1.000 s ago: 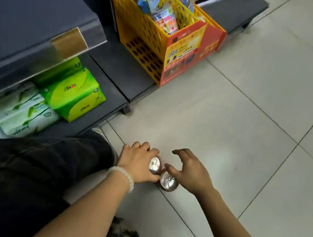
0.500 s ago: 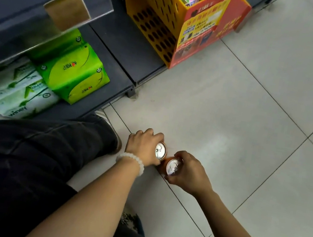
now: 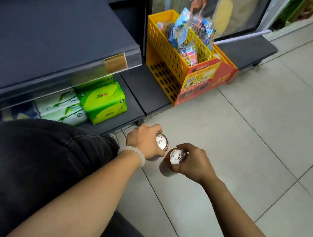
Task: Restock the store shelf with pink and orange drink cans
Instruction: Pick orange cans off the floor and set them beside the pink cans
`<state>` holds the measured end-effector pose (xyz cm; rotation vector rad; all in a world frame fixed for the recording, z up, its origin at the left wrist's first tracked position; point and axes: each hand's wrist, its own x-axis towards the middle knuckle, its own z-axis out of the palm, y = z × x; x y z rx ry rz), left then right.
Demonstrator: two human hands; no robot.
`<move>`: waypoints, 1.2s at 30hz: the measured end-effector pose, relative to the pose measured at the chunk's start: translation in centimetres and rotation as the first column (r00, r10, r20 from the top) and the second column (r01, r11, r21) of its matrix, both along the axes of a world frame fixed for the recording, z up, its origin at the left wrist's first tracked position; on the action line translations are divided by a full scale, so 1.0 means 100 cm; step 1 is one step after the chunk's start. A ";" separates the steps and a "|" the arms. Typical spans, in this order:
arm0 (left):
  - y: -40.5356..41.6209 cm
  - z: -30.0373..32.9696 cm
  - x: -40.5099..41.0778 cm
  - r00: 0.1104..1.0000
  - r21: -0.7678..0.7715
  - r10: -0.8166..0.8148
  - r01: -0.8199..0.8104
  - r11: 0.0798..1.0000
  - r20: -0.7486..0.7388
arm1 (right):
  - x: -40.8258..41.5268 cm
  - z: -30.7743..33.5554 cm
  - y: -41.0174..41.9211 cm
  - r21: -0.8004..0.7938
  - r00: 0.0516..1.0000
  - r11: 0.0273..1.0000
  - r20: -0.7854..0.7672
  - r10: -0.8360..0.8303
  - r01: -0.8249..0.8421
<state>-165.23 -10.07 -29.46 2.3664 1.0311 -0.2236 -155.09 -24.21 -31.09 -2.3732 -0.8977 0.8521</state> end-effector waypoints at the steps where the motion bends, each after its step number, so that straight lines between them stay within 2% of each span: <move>1: 0.003 0.006 -0.002 1.000 0.004 0.020 -0.020 1.000 0.019 | 0.003 0.010 0.007 0.004 0.999 0.999 0.019 0.032 -0.032; 7: 0.038 0.062 -0.028 0.951 -0.070 0.184 -0.172 0.983 0.247 | 0.008 0.076 0.058 0.030 0.958 0.973 0.188 0.217 -0.227; 13: 0.082 0.147 -0.074 0.828 -0.049 0.259 -0.271 0.961 0.497 | -0.009 0.151 0.108 0.210 0.939 0.938 0.269 0.217 -0.277; 20: 0.116 0.247 -0.141 0.692 -0.006 0.317 -0.411 0.912 0.648 | -0.064 0.253 0.160 0.341 0.869 0.838 0.412 0.274 -0.426; 27: 0.135 0.306 -0.215 0.640 0.078 0.301 -0.494 0.866 0.707 | -0.133 0.325 0.203 0.431 0.839 0.736 0.415 0.352 -0.522; 36: 0.172 0.288 -0.313 0.628 0.100 0.414 -0.619 0.779 0.659 | -0.219 0.315 0.275 0.387 0.783 0.682 0.342 0.519 -0.621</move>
